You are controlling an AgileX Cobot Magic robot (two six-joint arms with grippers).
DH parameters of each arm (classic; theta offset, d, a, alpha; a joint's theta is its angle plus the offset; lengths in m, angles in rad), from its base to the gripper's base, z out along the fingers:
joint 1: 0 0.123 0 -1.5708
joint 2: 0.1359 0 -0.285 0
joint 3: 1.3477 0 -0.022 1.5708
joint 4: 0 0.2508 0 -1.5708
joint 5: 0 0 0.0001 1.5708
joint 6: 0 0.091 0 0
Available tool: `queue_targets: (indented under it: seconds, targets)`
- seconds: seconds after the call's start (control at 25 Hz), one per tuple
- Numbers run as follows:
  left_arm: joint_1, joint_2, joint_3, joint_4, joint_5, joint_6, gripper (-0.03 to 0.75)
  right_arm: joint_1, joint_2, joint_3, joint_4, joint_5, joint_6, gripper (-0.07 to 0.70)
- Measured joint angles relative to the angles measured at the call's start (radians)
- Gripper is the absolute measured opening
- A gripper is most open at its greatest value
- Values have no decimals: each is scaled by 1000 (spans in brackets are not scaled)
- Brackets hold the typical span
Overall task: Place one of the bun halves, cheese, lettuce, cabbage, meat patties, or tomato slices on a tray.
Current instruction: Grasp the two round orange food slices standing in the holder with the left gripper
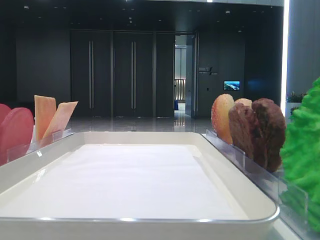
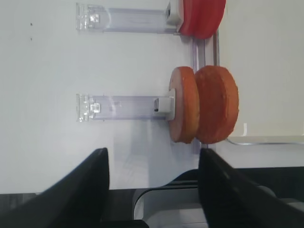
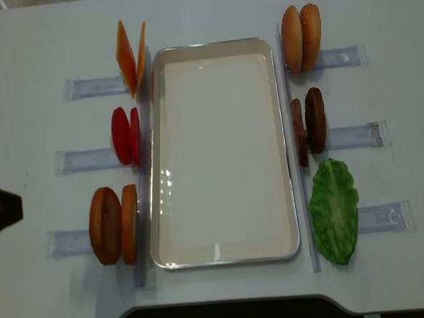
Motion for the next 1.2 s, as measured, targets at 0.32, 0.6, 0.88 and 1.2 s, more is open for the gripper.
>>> queue_targets:
  seconds: [0.32, 0.6, 0.88, 1.2]
  targets:
    - [0, 199, -115, 48, -2, 1, 452, 0, 0, 0, 0, 0, 0, 585]
    - [0, 279, -117, 65, -2, -5, 452, 0, 0, 0, 0, 0, 0, 585]
    - [0, 391, -117, 30, -11, -6, 452, 0, 0, 0, 0, 0, 0, 585]
    - [0, 479, -117, 19, -41, -22, 452, 0, 0, 0, 0, 0, 0, 585]
